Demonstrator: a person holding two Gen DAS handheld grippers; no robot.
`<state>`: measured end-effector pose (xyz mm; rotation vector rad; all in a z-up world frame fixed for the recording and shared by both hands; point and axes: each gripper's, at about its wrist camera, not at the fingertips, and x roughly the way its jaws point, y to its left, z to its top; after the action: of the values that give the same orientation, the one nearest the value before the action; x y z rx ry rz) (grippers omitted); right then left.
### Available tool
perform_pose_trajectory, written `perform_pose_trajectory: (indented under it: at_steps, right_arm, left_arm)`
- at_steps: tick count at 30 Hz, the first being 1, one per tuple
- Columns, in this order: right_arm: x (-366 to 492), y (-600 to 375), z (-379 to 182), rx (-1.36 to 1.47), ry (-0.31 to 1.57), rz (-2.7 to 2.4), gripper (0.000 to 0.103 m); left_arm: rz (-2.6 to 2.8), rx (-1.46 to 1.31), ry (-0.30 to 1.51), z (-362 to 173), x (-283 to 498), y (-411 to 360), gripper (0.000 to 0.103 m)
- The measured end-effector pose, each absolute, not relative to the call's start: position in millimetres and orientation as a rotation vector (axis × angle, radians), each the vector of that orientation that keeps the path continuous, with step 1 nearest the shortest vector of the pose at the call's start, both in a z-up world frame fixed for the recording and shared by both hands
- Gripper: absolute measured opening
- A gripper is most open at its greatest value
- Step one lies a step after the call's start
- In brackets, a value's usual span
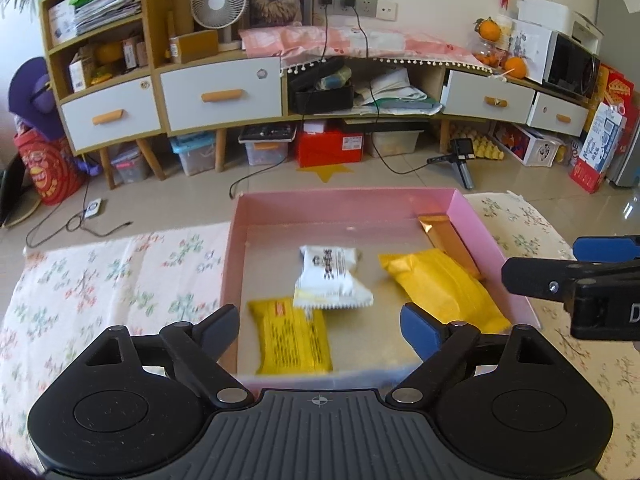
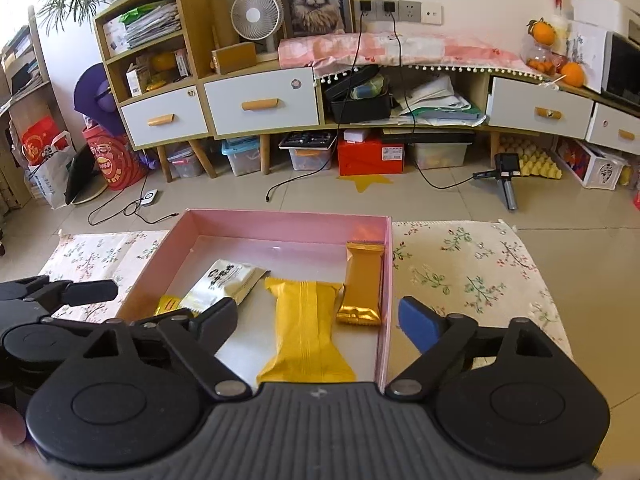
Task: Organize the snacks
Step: 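Withdraw both tools from the box toward the pink bar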
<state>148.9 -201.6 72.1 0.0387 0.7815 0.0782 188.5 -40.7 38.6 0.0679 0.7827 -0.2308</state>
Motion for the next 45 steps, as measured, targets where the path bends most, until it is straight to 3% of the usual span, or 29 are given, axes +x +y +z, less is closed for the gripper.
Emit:
perform_pose_trajectory:
  at_steps: [15,45]
  right_arm:
    - [102.8,-197.2,80.4,0.015,0.807,0.088,0.103]
    - [39.1,-201.7,45.4,-0.041,0.909,0.148,0.103]
  left_arm:
    - [-0.224,0.067,0.803,47.1,126.4,-11.9,0.099]
    - [-0.317,0.126,0.788,23.9,39.2,17.9,0.102]
